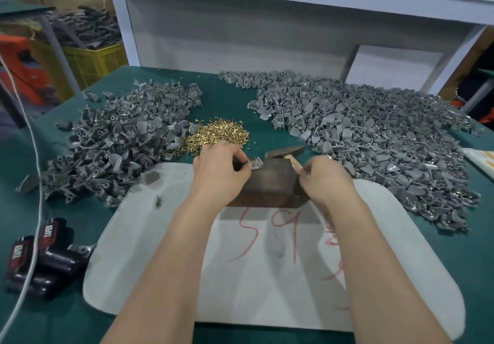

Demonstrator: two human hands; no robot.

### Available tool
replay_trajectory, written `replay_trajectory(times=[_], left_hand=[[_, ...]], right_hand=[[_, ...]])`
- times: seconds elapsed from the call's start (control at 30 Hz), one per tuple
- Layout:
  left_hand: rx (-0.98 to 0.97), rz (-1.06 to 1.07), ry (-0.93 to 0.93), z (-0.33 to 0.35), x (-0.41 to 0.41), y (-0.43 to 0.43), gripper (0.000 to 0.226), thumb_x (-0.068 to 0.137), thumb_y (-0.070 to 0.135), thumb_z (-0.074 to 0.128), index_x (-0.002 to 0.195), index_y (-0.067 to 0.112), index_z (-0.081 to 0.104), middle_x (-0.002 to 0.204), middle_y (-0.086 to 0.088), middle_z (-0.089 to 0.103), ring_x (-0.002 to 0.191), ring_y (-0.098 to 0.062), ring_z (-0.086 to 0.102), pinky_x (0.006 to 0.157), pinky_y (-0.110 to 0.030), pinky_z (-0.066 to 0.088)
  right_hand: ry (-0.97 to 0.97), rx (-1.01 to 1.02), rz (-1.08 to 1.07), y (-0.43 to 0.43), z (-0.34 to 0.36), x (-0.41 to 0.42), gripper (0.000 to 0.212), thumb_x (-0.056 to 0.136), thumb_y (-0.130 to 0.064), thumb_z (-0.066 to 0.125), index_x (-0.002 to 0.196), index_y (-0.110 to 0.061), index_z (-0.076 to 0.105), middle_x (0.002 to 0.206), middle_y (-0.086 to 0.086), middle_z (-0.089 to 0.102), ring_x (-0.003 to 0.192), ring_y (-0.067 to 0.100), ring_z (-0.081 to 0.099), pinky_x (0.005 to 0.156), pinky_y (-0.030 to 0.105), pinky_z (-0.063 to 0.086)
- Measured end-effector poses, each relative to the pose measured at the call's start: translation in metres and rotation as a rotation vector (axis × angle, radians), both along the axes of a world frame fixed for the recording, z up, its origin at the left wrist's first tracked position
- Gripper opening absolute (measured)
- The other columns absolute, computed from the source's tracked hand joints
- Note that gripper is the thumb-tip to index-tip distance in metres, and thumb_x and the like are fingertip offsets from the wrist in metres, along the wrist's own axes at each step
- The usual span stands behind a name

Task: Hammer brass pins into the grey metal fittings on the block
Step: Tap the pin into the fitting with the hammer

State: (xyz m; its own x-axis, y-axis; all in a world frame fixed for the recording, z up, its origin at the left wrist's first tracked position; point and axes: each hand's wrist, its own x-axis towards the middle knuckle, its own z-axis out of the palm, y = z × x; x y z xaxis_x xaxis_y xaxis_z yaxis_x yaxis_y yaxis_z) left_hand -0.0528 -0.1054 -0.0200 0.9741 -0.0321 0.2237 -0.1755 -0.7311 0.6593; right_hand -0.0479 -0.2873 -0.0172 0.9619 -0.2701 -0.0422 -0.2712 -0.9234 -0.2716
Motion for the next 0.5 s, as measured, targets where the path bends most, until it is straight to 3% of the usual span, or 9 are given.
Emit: replay_trajectory(times=[0.17,0.27,0.4,0.5], left_hand=[[-0.020,0.004,0.017,0.000,-0.001,0.000,0.012,0.086,0.024,0.064,0.076,0.025,0.058,0.097,0.003,0.059,0.105,-0.026,0.052,0.094,-0.044,0.042],[-0.031,0.011,0.013,0.000,-0.001,0.001,0.013,0.085,0.024,0.065,0.075,0.026,0.057,0.097,0.004,0.060,0.104,-0.025,0.053,0.093,-0.044,0.043],[-0.041,0.014,0.003,0.000,-0.001,0.001,0.017,0.085,0.023,0.066,0.072,0.027,0.056,0.094,0.004,0.061,0.102,-0.027,0.054,0.092,-0.045,0.044],[-0.006,0.044,-0.025,0.001,0.000,0.002,0.020,0.084,0.023,0.067,0.069,0.027,0.056,0.088,0.007,0.059,0.100,-0.026,0.054,0.091,-0.045,0.043]], right_hand=[[0.040,0.067,0.033,-0.001,0.002,0.006,0.016,0.090,-0.016,0.048,0.085,-0.005,0.058,0.086,0.015,0.058,0.081,0.031,0.057,0.068,0.034,0.046],[-0.024,0.166,0.024,-0.008,0.012,0.004,0.013,0.091,-0.013,0.051,0.098,-0.002,0.055,0.088,0.014,0.060,0.075,0.028,0.060,0.058,0.032,0.048],[-0.191,0.285,0.030,-0.011,0.028,-0.005,0.018,0.089,-0.017,0.056,0.102,-0.005,0.054,0.093,0.016,0.063,0.081,0.035,0.062,0.074,0.047,0.054],[-0.307,0.322,0.081,-0.004,0.039,-0.018,0.026,0.090,-0.032,0.060,0.110,-0.016,0.060,0.092,0.008,0.067,0.080,0.031,0.061,0.071,0.041,0.052]])
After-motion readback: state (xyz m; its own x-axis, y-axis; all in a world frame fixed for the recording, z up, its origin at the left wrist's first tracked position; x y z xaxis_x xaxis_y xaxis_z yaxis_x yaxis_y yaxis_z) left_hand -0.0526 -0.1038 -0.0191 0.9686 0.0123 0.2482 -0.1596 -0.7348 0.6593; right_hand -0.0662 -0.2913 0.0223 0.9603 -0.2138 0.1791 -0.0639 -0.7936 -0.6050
